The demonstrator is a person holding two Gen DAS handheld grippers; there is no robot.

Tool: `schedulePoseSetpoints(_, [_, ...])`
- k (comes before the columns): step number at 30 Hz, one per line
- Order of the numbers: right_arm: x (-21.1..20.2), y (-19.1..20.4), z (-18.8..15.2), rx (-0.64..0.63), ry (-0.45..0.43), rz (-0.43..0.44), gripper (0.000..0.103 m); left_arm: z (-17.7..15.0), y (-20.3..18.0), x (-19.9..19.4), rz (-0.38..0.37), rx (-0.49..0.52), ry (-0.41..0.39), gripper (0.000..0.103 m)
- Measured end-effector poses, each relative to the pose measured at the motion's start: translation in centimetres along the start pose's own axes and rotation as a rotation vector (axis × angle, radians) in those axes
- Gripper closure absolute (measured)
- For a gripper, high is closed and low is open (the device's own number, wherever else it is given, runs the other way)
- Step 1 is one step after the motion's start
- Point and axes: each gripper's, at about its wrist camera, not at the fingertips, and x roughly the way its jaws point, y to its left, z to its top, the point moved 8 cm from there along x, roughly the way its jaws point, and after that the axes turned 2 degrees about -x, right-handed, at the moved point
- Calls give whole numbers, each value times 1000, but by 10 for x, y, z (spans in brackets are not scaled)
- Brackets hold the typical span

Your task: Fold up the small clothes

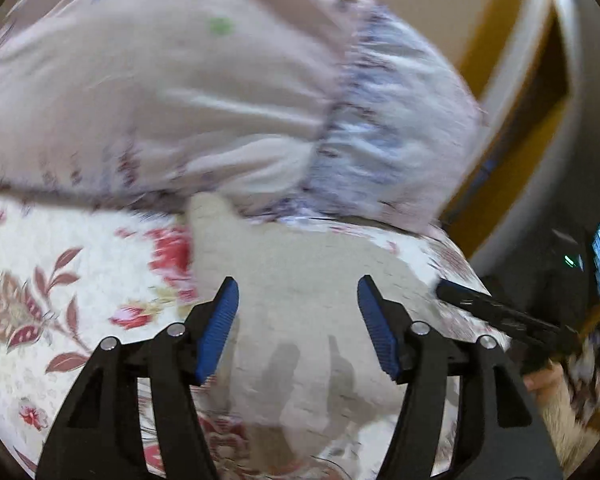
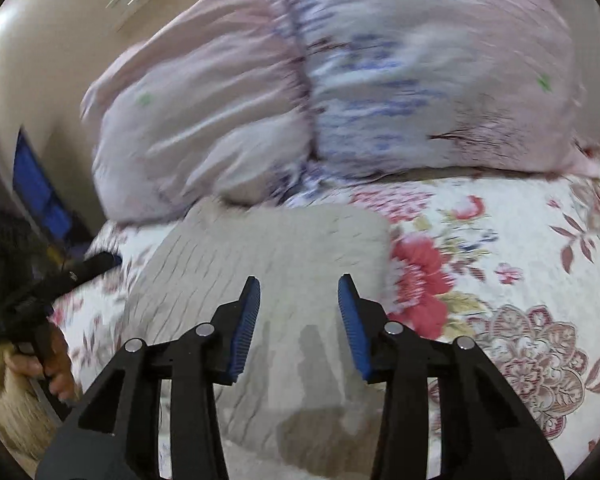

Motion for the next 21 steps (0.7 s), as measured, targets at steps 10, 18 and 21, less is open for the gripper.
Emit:
schedulePoseSetpoints(10, [37, 1, -28, -37, 104, -101, 58, -36, -1, 42, 120, 99, 143, 40])
schedulePoseSetpoints(18, [-20, -2, -22, -49, -68, -155, 13, -31, 2, -8, 151, 96, 34, 9])
schedulePoseSetpoints(21, [-32, -7, -27, -26, -92, -164, 9, -39, 9, -23, 190, 87, 26, 2])
